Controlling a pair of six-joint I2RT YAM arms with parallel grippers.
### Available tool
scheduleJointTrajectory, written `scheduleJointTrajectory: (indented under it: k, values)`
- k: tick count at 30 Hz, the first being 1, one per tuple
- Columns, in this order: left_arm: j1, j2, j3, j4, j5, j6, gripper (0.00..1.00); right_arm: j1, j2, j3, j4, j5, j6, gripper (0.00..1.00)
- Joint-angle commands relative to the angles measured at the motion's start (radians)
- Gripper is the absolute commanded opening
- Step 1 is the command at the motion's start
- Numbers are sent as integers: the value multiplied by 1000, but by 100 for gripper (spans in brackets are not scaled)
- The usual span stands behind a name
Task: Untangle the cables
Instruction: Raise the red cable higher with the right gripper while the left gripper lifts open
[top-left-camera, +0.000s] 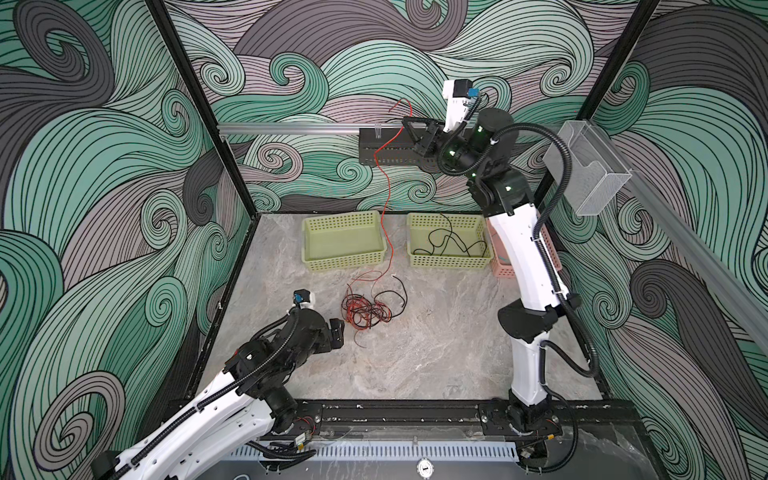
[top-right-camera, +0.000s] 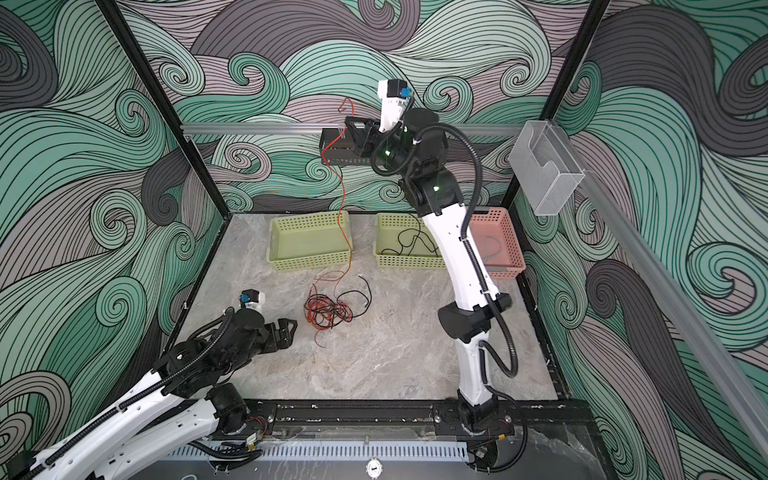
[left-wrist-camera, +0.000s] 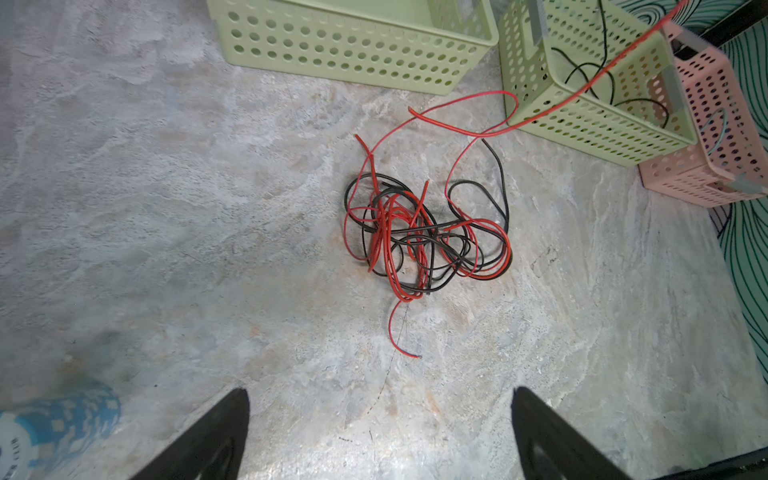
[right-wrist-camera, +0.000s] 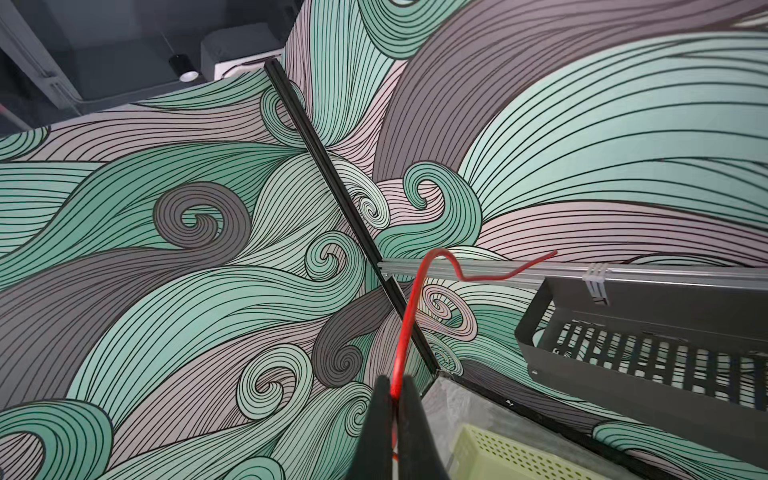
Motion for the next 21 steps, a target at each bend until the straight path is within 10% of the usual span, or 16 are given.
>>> scheduleJointTrajectory:
  k: [1,21]
  values:
    - [-5,-60,31,-130,-72,-25,94,9,8,41,177,-30,112,0]
    - [-6,-160,-26,-68,-88,-12,93,51,99,-9,366,-9,142,0]
